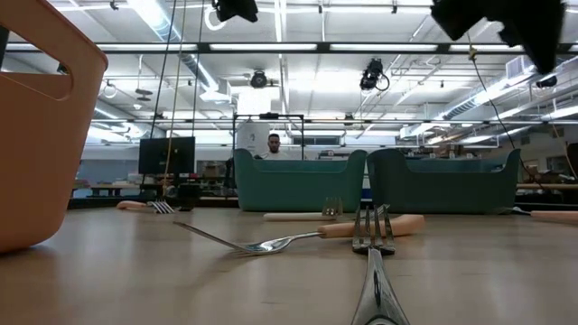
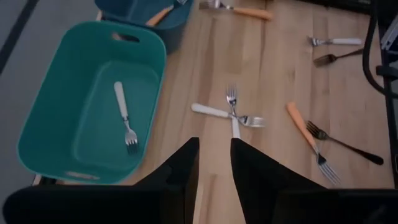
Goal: Sort silverware by color (type)
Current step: Put the black fork into the orange bin
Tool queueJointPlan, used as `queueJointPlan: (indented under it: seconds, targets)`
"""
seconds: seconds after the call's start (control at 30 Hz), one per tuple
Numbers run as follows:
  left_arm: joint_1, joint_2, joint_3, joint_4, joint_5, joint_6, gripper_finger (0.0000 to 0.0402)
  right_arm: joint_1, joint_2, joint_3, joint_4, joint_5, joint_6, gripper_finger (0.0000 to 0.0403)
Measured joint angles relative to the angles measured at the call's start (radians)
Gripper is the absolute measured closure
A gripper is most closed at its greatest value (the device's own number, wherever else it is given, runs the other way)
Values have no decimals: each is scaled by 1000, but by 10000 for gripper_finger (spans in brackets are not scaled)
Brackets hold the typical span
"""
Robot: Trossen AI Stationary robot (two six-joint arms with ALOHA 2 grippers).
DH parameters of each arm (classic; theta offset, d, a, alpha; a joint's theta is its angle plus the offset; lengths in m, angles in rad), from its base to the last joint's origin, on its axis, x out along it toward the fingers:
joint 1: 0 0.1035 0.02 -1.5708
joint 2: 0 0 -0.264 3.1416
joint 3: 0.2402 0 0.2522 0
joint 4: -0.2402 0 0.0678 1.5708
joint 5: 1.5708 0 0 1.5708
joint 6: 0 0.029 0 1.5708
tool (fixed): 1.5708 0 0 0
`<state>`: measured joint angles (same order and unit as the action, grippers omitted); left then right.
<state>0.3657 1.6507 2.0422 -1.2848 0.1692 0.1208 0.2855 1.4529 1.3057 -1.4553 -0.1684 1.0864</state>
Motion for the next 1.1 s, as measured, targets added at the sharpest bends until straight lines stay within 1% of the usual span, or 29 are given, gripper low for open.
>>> queueJointPlan:
  seconds: [0.13, 0.27, 0.43, 0.57, 0.67, 0.87, 0.93, 1.0, 1.1]
  targets:
    - [-13, -5, -1, -6, -1, 4, 301, 92, 0, -64, 65, -78, 158, 282]
    - [-26, -6, 0, -6, -1, 7, 301, 202, 0, -128, 208, -102, 329, 282]
    - [-47, -6, 0, -6, -1, 7, 301, 327, 0, -186, 361, -41, 523, 282]
    - [-62, -6, 0, -6, -1, 6, 301, 402, 12, -235, 463, -6, 665, 282]
    - [-70, -6, 0, -7, 0, 6, 301, 439, 59, -265, 540, -13, 700, 282]
    - [-74, -6, 0, -10, 0, 1, 301, 466, 201, -256, 643, -90, 695, 282]
    - [-74, -6, 0, -10, 0, 1, 301, 470, 242, -247, 675, -88, 694, 282]
    - [-74, -6, 0, -10, 0, 1, 301, 473, 281, -244, 709, -66, 693, 282]
    - [-74, -6, 0, -11, 0, 1, 301, 472, 328, -244, 716, -46, 691, 282]
